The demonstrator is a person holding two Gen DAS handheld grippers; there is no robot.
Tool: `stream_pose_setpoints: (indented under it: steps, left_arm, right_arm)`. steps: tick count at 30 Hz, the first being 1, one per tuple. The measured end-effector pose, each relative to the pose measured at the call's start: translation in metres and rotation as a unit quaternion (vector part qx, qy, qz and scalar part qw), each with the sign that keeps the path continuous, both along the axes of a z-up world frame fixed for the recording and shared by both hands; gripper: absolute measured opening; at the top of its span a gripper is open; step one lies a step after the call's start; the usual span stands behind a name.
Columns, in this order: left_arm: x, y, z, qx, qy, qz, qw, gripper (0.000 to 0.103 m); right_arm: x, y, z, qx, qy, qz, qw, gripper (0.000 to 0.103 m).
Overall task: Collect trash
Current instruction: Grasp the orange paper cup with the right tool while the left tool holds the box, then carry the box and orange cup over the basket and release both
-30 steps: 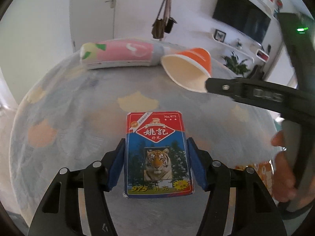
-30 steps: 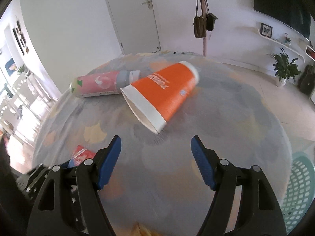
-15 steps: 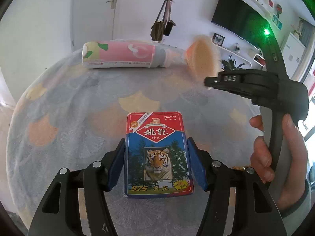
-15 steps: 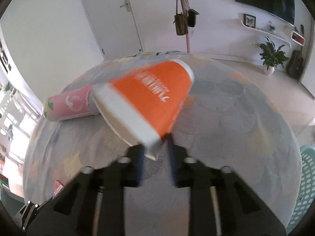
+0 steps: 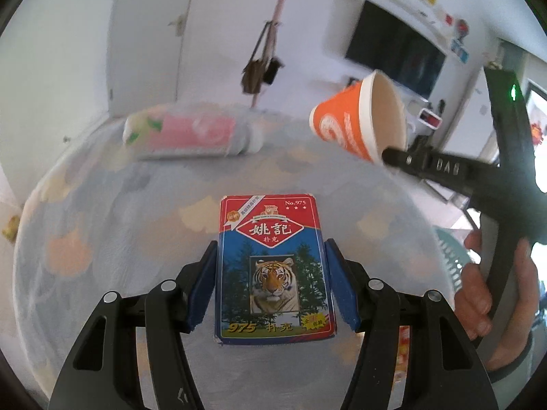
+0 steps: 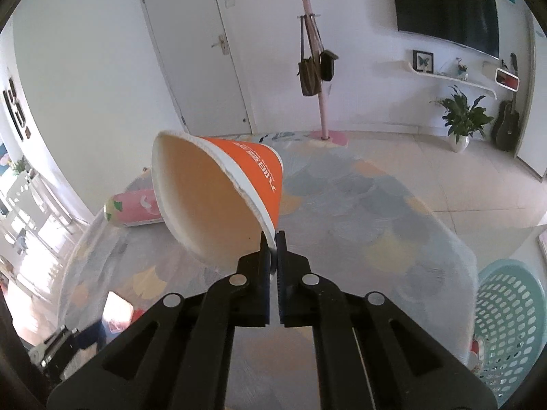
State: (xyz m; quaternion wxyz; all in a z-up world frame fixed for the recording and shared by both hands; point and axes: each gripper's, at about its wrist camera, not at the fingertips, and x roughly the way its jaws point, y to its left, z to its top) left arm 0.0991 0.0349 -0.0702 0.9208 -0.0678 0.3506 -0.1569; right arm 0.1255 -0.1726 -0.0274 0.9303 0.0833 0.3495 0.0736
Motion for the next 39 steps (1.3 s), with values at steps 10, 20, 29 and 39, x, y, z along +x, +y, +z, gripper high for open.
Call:
stream_pose_setpoints:
  steps: [10, 20, 29, 39]
  left_arm:
    - [-0.015, -0.076, 0.038, -0.028, -0.035, -0.090, 0.9950, 0.058]
    - [-0.019, -0.196, 0.052, -0.029, -0.037, -0.196, 0.9795, 0.058]
    - [-0.002, -0.284, 0.017, -0.021, 0.022, -0.259, 0.9655, 0.058]
    - [0.017, -0.331, -0.021, -0.002, 0.055, -0.270, 0.9613, 0.074]
  right_arm:
    - [-0.055, -0.081, 0.029, 0.043, -0.031, -0.046, 0.998, 0.002]
    - [-0.118, -0.180, 0.034, 0.036, -0.050, -0.158, 0.985, 0.002]
    - [-0.155, -0.263, -0.016, 0.044, 0.006, -0.265, 0.963, 0.002]
    - [-0.163, -0.317, -0.075, 0.067, 0.080, -0.310, 0.945, 0.008]
